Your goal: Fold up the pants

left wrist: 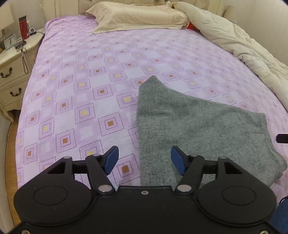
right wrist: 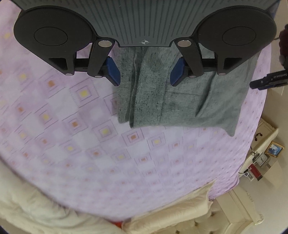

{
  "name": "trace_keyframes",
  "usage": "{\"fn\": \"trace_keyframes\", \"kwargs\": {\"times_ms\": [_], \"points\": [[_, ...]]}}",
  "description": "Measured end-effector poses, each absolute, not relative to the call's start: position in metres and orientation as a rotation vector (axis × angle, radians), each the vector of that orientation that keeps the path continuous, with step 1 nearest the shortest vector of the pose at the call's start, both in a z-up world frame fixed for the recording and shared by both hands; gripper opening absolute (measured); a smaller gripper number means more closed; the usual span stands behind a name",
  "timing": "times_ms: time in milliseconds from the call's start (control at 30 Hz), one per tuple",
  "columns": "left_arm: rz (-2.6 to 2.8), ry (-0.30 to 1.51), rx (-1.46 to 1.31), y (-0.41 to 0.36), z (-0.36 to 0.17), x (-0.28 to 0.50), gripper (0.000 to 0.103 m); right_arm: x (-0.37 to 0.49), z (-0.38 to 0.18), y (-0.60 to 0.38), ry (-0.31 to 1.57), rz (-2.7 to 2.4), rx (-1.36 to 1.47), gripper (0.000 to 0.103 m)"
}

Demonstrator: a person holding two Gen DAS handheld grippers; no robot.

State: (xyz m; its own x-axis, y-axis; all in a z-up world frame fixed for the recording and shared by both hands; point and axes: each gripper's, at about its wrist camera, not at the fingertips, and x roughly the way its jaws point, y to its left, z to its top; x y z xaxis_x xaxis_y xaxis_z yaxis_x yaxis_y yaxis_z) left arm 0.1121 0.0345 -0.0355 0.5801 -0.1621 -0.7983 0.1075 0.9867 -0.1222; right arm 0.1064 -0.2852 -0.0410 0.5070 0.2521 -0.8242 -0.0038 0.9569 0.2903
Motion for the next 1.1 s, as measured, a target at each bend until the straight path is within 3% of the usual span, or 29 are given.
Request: {"fn": "trace_keyframes", "kwargs": {"times_ms": [200,433,500,567,633,700,867,1033,1100], "points": [[-0.182,0.995,-0.075,0.041,-0.056,0.120,0.075,0.103,-0.064,-0.290,1.036,0.156,0.300,0.082],[-0.214,1.001,-0.074,0.032,-0.070,0.127,0.093,0.098,-0.064,-0.291,0.978,0.243,0.278,0.085],[-0.224,0.998,-0.057,0.027,-0.072,0.131,0.097,0.099,-0.063,-0.290,0.984,0.261,0.283,0.077],[-0.229,0.994,-0.044,0.022,-0.073,0.133,0.097,0.098,-0.057,-0.287,0.981,0.305,0.281,0.043],[-0.248,0.972,-0.045,0.019,-0.070,0.132,0.078,0.099,-0.049,-0.276,0.964,0.306,0.221,0.032],[-0.302,0.940,-0.043,0.012,-0.062,0.129,0.017,0.096,-0.037,-0.268,0.941,0.317,0.140,0.029],[-0.275,0.830,0.026,-0.002,-0.039,0.115,0.015,0.098,-0.002,-0.268,0.853,0.340,0.134,0.027],[-0.277,0.752,-0.006,0.000,-0.003,0.126,0.015,0.127,0.025,-0.270,0.759,0.325,0.152,0.016],[-0.262,0.708,0.008,0.005,0.011,0.137,0.015,0.144,0.025,-0.268,0.741,0.328,0.170,0.015]]}}
